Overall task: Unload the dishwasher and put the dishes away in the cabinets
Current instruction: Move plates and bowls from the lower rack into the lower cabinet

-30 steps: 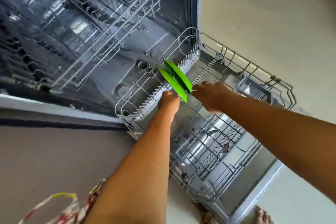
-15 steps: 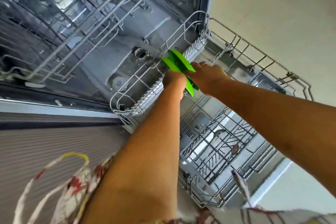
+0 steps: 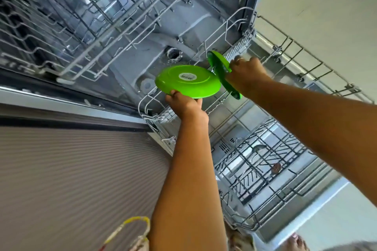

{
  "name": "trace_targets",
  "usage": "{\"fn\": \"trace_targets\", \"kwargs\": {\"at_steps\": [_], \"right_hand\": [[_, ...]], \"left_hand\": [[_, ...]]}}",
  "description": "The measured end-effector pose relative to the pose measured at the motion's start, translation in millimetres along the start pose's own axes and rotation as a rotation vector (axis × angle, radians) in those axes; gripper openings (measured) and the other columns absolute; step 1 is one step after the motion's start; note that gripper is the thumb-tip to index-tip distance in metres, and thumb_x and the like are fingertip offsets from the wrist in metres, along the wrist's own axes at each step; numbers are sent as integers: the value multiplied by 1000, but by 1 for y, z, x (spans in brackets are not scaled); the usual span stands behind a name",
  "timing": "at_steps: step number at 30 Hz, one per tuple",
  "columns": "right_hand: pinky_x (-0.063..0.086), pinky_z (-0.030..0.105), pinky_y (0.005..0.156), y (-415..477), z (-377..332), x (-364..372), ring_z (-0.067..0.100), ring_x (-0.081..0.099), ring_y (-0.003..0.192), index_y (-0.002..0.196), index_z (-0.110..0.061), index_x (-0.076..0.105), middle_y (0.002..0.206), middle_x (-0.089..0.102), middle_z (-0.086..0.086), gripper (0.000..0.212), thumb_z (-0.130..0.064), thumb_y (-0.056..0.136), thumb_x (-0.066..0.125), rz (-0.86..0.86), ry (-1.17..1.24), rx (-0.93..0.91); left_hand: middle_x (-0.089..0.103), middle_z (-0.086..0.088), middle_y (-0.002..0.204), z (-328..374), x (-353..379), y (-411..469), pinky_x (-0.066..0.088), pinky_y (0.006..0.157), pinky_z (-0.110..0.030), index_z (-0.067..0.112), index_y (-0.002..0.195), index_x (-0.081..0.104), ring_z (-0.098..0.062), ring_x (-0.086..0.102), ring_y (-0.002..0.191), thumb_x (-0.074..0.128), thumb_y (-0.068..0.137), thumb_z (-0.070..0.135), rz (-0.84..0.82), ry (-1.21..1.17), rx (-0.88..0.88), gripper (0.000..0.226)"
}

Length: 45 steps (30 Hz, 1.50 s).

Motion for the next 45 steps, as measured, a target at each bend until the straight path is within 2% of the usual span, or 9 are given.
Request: {"fn": "trace_targets", "kwargs": {"at_steps": [9,14,21,24,27,30,33,41,45], "right_hand": [[54,44,73,-54,43,-20,35,63,97,120,-6,56,109,57,12,49,-34,82,70,24,316,1],[53,44,85,-95,69,-22,39,59,104,119,-22,59,118,57,19,36,-4,88,56,85,581,175],[48,33,67,-172,44,-9,36,61,96,138,-30,33,116,59,18,67,9,84,41,160,1297,305],[50,36,70,-206,25,-8,36,57,103,145,-27,24,123,53,20,74,14,84,37,116,1525,307],[47,45,97,-234,-1,0,36,52,117,139,-19,41,130,52,18,57,9,89,38,24,1501,261],[45,46,100,-256,-28,16,34,56,114,128,-18,55,124,59,17,42,1,92,43,-30,1507,269],[43,41,100,-279,-62,30,33,55,114,127,-12,57,123,60,17,33,-8,97,44,-85,1479,277],[39,34,98,-343,-197,52,32,53,118,127,-9,57,127,60,15,32,-16,100,43,-254,1396,229],[39,30,91,-371,-289,27,28,53,116,127,-12,56,121,60,8,31,-20,101,42,-321,1415,192]], "left_hand": [[57,-6,127,-17,-43,-47,45,84,-34,20,116,53,-23,55,99,34,99,24,160,-176,-64,26],[59,-5,128,-27,-77,-77,48,87,-39,19,129,54,-25,57,106,33,100,24,52,-184,-16,36],[64,-8,119,-39,-137,-138,48,95,-50,19,102,62,-30,61,107,35,94,56,130,-25,46,47],[69,-8,110,-40,-155,-172,54,84,-50,20,97,68,-28,67,95,50,67,81,42,152,81,70],[71,-9,103,-44,-189,-192,55,82,-53,19,94,70,-29,68,94,74,53,71,23,232,109,66],[70,-11,95,-46,-223,-216,56,82,-49,17,81,67,-28,67,89,78,73,37,74,310,182,25],[67,-11,95,-60,-260,-230,54,70,-35,12,92,64,-23,61,82,72,80,24,36,318,112,18],[70,-15,98,-68,-420,-227,53,87,-53,15,81,63,-34,65,96,79,37,56,168,404,-40,63],[68,-14,108,-25,-504,-241,55,81,-44,18,92,61,-31,64,100,82,63,37,169,328,-45,40]]}}
Point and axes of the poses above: each hand's wrist, its own y-axis towards the middle knuckle, its own x-axis out of the palm, z = x × y, the point moved 3 cm from there along y, towards the middle knuckle
